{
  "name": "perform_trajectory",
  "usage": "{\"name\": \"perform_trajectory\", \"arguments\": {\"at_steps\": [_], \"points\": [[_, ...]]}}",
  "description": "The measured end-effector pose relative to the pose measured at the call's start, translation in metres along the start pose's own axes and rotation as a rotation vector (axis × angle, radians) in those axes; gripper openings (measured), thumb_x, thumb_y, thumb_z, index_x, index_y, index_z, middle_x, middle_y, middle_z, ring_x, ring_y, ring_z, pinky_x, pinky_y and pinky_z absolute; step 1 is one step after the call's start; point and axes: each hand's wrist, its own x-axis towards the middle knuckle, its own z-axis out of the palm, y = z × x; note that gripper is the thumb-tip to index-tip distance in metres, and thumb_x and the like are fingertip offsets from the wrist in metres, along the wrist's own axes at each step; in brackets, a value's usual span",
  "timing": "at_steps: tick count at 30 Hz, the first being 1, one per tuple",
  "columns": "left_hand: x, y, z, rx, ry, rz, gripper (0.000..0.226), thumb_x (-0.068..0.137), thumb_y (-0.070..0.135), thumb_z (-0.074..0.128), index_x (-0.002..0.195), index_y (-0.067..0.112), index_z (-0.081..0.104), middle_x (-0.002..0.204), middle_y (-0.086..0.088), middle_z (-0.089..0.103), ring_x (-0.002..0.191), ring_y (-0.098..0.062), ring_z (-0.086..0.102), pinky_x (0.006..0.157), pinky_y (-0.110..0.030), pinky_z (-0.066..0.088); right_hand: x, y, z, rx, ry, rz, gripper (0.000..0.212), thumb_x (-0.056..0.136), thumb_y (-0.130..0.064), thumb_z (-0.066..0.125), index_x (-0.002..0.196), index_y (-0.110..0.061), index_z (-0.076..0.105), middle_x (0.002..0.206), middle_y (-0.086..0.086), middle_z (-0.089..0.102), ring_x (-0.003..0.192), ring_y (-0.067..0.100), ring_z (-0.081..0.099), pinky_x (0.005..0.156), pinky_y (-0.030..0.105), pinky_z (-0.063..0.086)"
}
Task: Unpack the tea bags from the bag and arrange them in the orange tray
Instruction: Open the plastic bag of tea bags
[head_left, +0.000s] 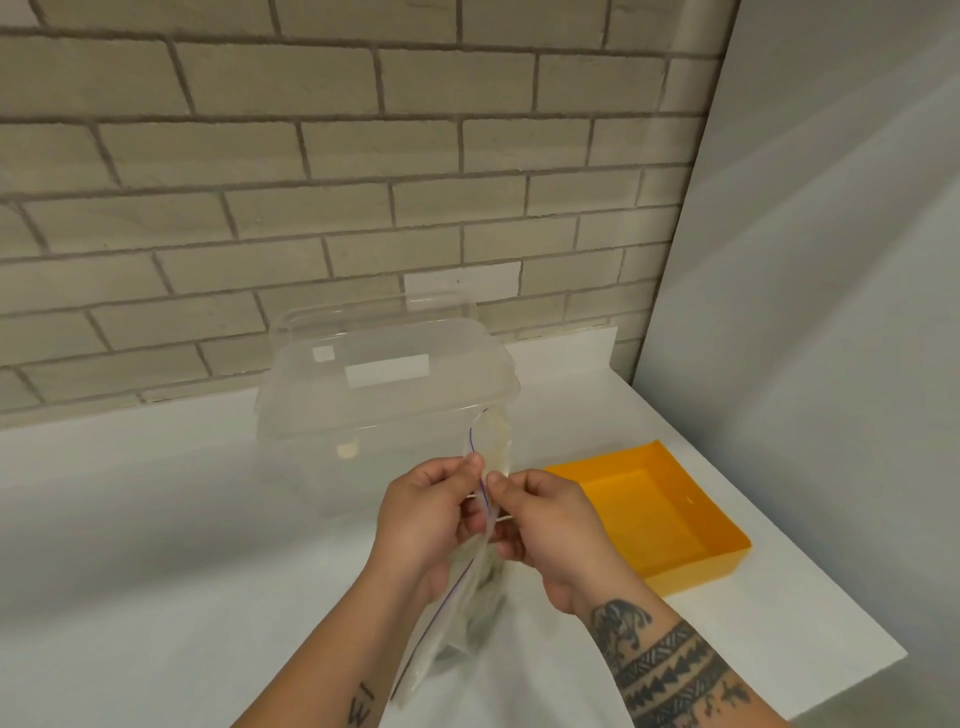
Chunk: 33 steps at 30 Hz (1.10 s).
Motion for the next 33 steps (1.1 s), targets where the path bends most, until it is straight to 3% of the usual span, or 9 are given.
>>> {"name": "perform_trajectory", "arguments": {"at_steps": [3,5,9,12,19,23,26,29,33], "points": [[0.003,0.004,0.000,-0.045,0.046,-0.011,0.015,0.095,0.018,0.071,0.090,0.004,0.069,0.066,-0.008,0.057,0.054,-0.016,0.054,0.054,-0.026,0.054,0.005,0.001,-0.004,0.244,-0.019,0.072,0.019,0.097,-0.023,0.066,0.085,-0.008,0.063,0.074,0.010,0.069,0.067,0.023,0.061,0.056,0.028,0.053],[-0.001,0.007,0.001,0.004,0.033,0.001,0.018,0.094,0.022,0.072,0.094,0.004,0.070,0.069,-0.005,0.060,0.058,-0.016,0.056,0.056,-0.026,0.053,0.006,0.003,-0.003,0.248,0.010,0.058,0.019,0.097,-0.023,0.067,0.084,-0.009,0.063,0.072,0.006,0.068,0.066,0.022,0.062,0.058,0.030,0.054],[-0.013,0.012,0.001,0.484,-0.009,0.089,0.025,0.089,0.039,0.075,0.089,0.014,0.073,0.079,0.002,0.073,0.061,-0.004,0.060,0.063,-0.024,0.048,0.007,-0.002,0.001,0.191,0.049,0.004,0.021,0.094,-0.026,0.071,0.087,-0.006,0.068,0.076,0.010,0.070,0.060,0.016,0.060,0.055,0.027,0.053],[-0.010,0.012,-0.005,0.599,0.027,0.140,0.027,0.089,0.037,0.074,0.080,0.012,0.072,0.076,-0.004,0.073,0.061,-0.010,0.058,0.066,-0.030,0.049,0.008,-0.005,-0.001,0.249,0.017,0.010,0.021,0.093,-0.024,0.071,0.090,-0.003,0.069,0.072,0.009,0.068,0.056,0.015,0.058,0.055,0.027,0.052],[-0.004,0.013,-0.010,0.326,0.069,0.003,0.018,0.093,0.024,0.073,0.092,0.006,0.074,0.057,0.006,0.060,0.047,-0.008,0.053,0.051,-0.024,0.040,0.012,0.003,-0.002,0.469,-0.013,0.114,0.017,0.097,-0.025,0.064,0.095,-0.008,0.064,0.076,0.005,0.066,0.060,0.014,0.062,0.054,0.025,0.055],[-0.007,0.011,-0.008,0.308,0.069,0.011,0.020,0.092,0.025,0.073,0.089,0.005,0.073,0.059,0.003,0.060,0.046,-0.008,0.051,0.051,-0.025,0.041,0.000,0.003,0.000,0.224,-0.051,0.101,0.033,0.094,-0.039,0.068,0.096,-0.006,0.062,0.073,0.005,0.063,0.057,0.017,0.059,0.052,0.027,0.049],[-0.006,0.012,-0.006,0.288,0.051,0.005,0.019,0.092,0.024,0.073,0.090,0.005,0.074,0.065,-0.003,0.066,0.046,-0.008,0.052,0.050,-0.024,0.043,-0.006,0.008,0.002,0.080,-0.081,0.070,0.037,0.092,-0.036,0.071,0.096,0.000,0.064,0.082,0.011,0.069,0.058,0.017,0.059,0.053,0.028,0.050],[-0.004,0.013,-0.007,0.205,0.062,-0.034,0.016,0.094,0.021,0.072,0.090,0.005,0.071,0.066,-0.004,0.065,0.050,-0.011,0.056,0.049,-0.024,0.047,-0.006,0.011,0.000,0.223,-0.072,0.110,0.024,0.095,-0.024,0.068,0.094,-0.001,0.063,0.089,0.017,0.070,0.064,0.020,0.060,0.055,0.028,0.052],[-0.004,0.017,-0.014,0.146,0.055,-0.078,0.017,0.096,0.027,0.070,0.091,0.011,0.069,0.077,-0.002,0.066,0.062,-0.014,0.062,0.053,-0.026,0.048,-0.005,0.011,-0.004,0.398,-0.043,0.125,0.014,0.096,-0.020,0.065,0.092,-0.007,0.064,0.079,0.008,0.070,0.064,0.019,0.064,0.063,0.031,0.053]]}}
